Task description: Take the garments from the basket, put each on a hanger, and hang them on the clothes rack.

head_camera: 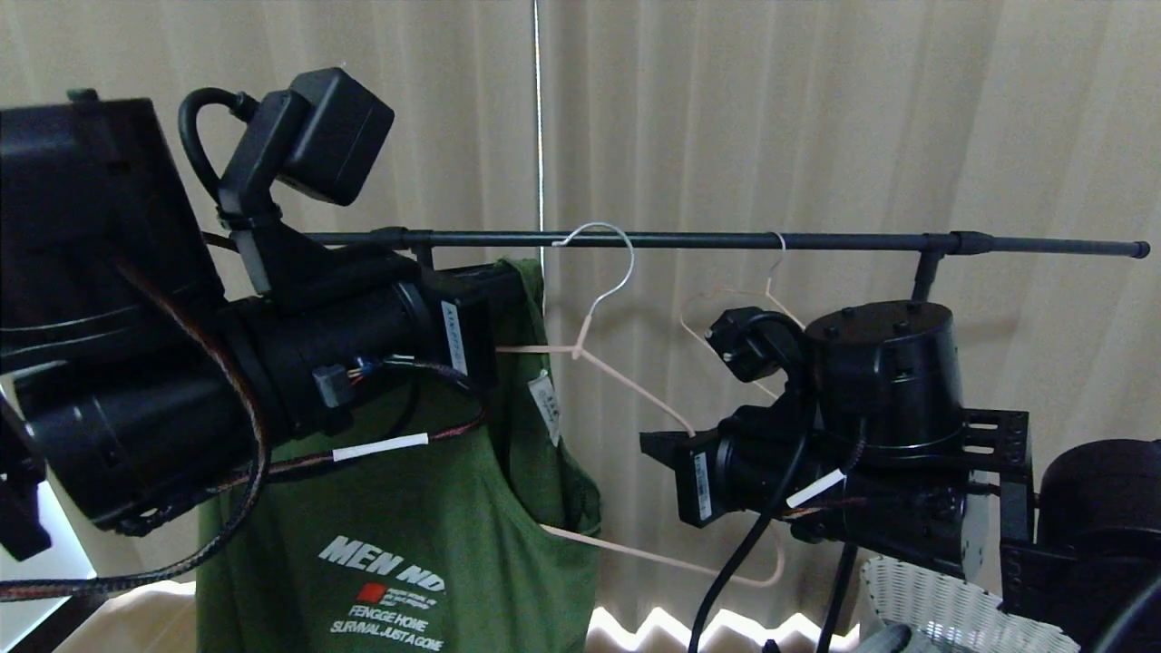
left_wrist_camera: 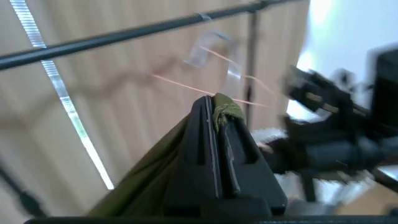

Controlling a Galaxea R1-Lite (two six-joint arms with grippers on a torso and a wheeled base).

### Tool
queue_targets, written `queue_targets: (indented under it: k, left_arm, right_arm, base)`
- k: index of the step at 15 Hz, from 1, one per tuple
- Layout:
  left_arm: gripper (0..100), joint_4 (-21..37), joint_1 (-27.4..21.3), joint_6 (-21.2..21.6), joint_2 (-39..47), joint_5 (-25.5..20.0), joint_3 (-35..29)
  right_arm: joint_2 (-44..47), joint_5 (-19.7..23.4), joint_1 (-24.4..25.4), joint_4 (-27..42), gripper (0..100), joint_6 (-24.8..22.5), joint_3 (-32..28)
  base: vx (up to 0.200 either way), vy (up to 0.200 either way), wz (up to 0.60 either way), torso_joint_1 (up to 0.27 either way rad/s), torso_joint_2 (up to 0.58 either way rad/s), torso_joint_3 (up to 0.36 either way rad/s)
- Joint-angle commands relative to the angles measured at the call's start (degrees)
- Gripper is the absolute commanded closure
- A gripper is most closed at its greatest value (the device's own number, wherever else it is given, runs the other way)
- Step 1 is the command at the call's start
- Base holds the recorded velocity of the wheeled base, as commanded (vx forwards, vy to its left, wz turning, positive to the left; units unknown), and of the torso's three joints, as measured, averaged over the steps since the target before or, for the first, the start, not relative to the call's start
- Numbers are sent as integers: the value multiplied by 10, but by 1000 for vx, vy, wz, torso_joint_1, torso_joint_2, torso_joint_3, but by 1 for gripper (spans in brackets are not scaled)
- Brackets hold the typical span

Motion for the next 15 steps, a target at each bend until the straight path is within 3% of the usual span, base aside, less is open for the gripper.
queue_targets:
  k: [1, 3, 6, 9, 15]
  left_arm:
    - [100, 0, 62, 8, -1, 1, -6]
    - [100, 0, 109, 15, 3, 0, -11]
    - [100, 1, 119, 15, 4, 1, -11]
    - [100, 11, 116, 16, 10, 5, -9]
    - [100, 36, 121, 21, 9, 23, -20]
  right_arm:
    - [-16, -11, -7, 5, 100, -1, 11]
    - [-43, -21, -28, 68, 100, 5, 9]
    - [-58, -31, -51, 129, 100, 31, -25]
    - [-51, -71, -57, 134, 100, 44, -50]
    - [-37, -96, -102, 149, 100, 44, -51]
  base:
    - [0, 0, 0, 0, 0, 0]
    - [0, 0, 0, 0, 0, 0]
    - [0, 0, 0, 0, 0, 0]
    - [0, 0, 0, 0, 0, 0]
    - [0, 0, 0, 0, 0, 0]
